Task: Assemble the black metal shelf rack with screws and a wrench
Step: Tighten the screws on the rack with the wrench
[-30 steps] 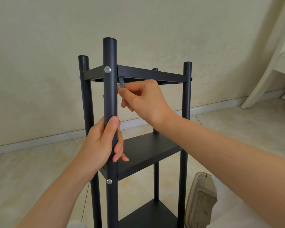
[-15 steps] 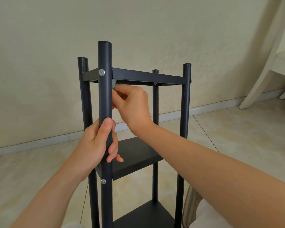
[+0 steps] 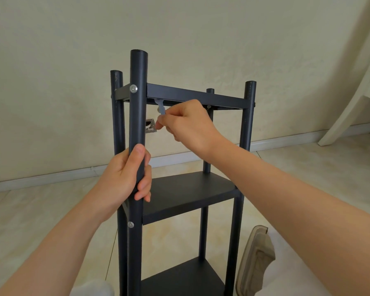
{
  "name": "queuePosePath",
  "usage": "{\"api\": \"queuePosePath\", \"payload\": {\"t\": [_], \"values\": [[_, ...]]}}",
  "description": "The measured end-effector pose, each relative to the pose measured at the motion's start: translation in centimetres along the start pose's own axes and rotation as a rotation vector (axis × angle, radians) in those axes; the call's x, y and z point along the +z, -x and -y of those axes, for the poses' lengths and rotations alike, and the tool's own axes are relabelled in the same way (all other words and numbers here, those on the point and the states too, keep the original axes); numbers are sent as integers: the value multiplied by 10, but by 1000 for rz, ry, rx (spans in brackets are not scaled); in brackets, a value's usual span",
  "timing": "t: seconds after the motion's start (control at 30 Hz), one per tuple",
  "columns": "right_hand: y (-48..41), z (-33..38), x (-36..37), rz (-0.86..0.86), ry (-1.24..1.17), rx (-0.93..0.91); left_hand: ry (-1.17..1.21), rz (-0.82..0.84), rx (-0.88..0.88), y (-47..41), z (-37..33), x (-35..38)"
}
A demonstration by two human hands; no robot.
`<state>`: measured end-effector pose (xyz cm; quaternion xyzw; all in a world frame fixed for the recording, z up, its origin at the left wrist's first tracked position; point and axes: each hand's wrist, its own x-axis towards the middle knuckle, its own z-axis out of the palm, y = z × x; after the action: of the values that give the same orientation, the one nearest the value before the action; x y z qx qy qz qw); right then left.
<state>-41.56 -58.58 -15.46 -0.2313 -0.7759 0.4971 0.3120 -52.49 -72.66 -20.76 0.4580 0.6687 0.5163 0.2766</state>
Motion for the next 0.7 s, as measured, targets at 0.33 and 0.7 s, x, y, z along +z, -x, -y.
{"api": "queuePosePath", "payload": {"t": [0.33, 0.7], "values": [[-3, 4, 19, -48, -79, -62, -5, 24, 4, 2, 1, -4], [-9, -14, 49, -244, 84, -371, -45, 30, 5, 7, 3, -12]]}}
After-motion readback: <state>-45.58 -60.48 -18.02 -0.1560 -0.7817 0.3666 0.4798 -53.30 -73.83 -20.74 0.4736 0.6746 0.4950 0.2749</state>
